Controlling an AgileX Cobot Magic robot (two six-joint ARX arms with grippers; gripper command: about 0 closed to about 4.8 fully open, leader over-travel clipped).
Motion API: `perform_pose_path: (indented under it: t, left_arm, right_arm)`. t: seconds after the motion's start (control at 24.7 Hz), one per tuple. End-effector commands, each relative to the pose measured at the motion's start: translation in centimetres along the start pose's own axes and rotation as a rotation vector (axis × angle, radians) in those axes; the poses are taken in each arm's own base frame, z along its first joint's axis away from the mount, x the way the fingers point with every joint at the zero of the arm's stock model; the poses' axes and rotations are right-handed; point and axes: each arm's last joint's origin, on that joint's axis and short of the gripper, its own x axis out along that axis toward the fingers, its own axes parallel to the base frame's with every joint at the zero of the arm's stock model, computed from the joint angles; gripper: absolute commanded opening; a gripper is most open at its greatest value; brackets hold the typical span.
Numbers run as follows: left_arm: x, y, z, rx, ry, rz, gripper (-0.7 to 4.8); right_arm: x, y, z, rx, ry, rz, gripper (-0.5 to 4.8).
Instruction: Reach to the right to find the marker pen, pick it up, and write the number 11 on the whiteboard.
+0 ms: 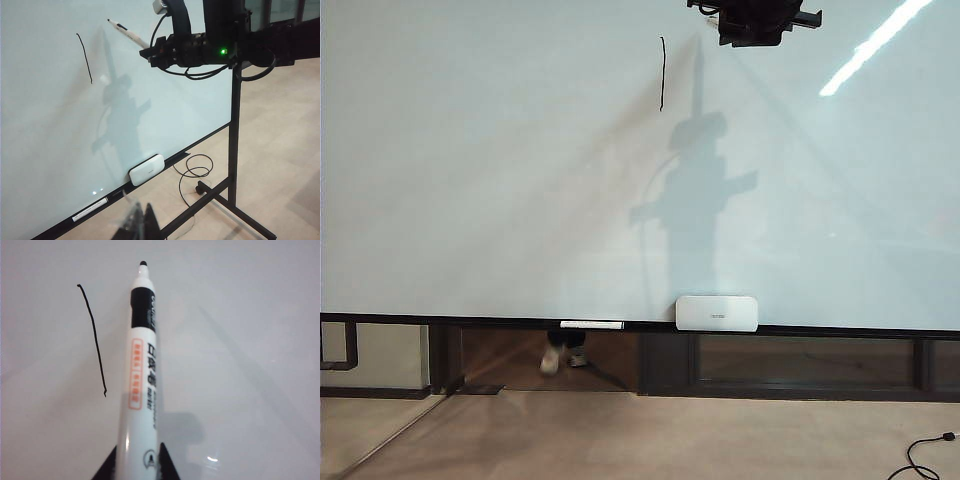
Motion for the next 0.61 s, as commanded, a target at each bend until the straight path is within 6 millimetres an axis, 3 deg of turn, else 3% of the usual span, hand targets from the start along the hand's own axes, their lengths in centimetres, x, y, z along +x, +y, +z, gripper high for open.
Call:
perform_pose_path:
  t: [0.04,0.24,0.61]
  left_arm:
    - [-0.1,0.0,0.2,0.003,-0.007,0.016,-0.05]
    - [-0.1,0.1,0.1,0.002,0.000,0.027,-0.05]
    - [-0.1,0.1,0.0,0.016,0.010,0.032,-0.05]
  right_arm:
    - [0.2,0.1,0.1,0.003,-0.022,0.005,-0.05]
    - [0.8,0.0,-0.9,0.015,-0.005,0.002,-0.05]
    - [0.9,-0.2,-0.6,0.027,-0.045,-0.004,-0.05]
